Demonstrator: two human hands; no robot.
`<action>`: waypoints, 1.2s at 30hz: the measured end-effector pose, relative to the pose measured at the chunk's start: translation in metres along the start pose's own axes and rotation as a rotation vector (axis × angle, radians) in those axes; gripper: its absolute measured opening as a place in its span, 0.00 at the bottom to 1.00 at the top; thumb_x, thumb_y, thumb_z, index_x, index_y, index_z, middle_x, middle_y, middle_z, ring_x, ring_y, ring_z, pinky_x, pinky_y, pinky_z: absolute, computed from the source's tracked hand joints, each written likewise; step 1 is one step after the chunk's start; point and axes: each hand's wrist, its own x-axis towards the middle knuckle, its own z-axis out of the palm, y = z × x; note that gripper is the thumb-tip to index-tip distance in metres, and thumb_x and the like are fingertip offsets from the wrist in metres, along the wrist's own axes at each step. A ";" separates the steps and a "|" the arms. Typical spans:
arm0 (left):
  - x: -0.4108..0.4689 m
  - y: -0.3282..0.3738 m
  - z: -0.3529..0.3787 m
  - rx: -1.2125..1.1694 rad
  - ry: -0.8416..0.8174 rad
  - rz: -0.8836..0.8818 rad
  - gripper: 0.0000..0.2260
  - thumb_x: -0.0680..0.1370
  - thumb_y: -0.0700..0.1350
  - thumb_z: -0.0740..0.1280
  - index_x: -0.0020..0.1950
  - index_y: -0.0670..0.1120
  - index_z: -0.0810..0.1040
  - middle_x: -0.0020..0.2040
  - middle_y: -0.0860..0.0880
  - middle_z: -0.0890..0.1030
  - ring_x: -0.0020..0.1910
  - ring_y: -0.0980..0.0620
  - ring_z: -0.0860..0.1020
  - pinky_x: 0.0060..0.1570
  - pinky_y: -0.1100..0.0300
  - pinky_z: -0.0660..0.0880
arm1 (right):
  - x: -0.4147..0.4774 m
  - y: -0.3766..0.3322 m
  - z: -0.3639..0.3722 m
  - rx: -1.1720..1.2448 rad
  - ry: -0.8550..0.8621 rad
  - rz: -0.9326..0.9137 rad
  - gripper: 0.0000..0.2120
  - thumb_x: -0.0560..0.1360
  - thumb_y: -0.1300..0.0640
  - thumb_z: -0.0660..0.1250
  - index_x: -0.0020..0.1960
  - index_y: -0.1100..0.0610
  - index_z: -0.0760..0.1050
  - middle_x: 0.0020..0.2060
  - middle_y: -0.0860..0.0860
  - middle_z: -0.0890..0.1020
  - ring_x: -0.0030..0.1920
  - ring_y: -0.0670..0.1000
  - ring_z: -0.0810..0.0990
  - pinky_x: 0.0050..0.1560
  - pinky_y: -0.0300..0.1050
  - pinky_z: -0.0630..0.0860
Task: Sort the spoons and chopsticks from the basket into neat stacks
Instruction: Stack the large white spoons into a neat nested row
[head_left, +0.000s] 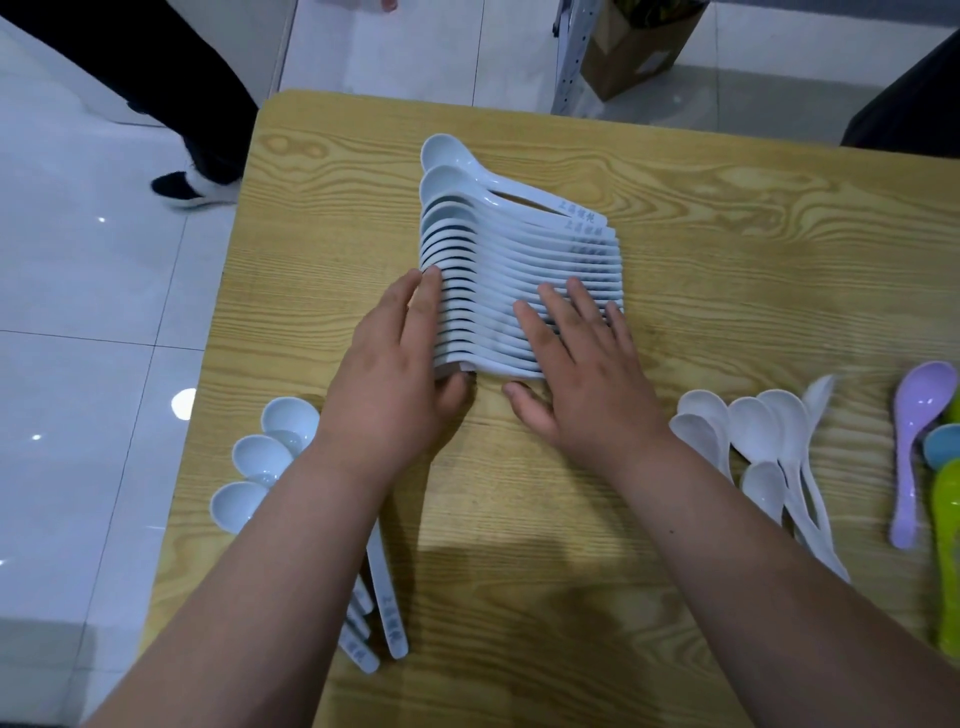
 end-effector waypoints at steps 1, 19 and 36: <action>-0.001 0.001 -0.002 0.001 0.002 0.001 0.38 0.72 0.53 0.67 0.78 0.39 0.62 0.74 0.38 0.67 0.71 0.40 0.68 0.69 0.47 0.68 | 0.000 -0.001 -0.001 0.006 0.006 0.002 0.33 0.78 0.39 0.60 0.77 0.57 0.65 0.76 0.59 0.66 0.79 0.62 0.59 0.76 0.67 0.56; -0.131 -0.055 -0.079 -0.156 0.045 -0.576 0.29 0.76 0.44 0.69 0.76 0.54 0.65 0.71 0.51 0.69 0.71 0.49 0.69 0.68 0.46 0.70 | -0.073 -0.143 -0.003 0.540 -0.160 -0.008 0.22 0.74 0.52 0.69 0.66 0.55 0.76 0.58 0.53 0.76 0.59 0.57 0.75 0.58 0.52 0.76; -0.113 -0.108 -0.089 -0.376 -0.304 -0.559 0.26 0.71 0.47 0.74 0.67 0.51 0.72 0.53 0.55 0.80 0.51 0.53 0.80 0.50 0.53 0.79 | -0.049 -0.199 -0.021 0.568 -0.291 0.542 0.23 0.76 0.61 0.62 0.69 0.47 0.68 0.63 0.53 0.71 0.48 0.53 0.75 0.46 0.43 0.69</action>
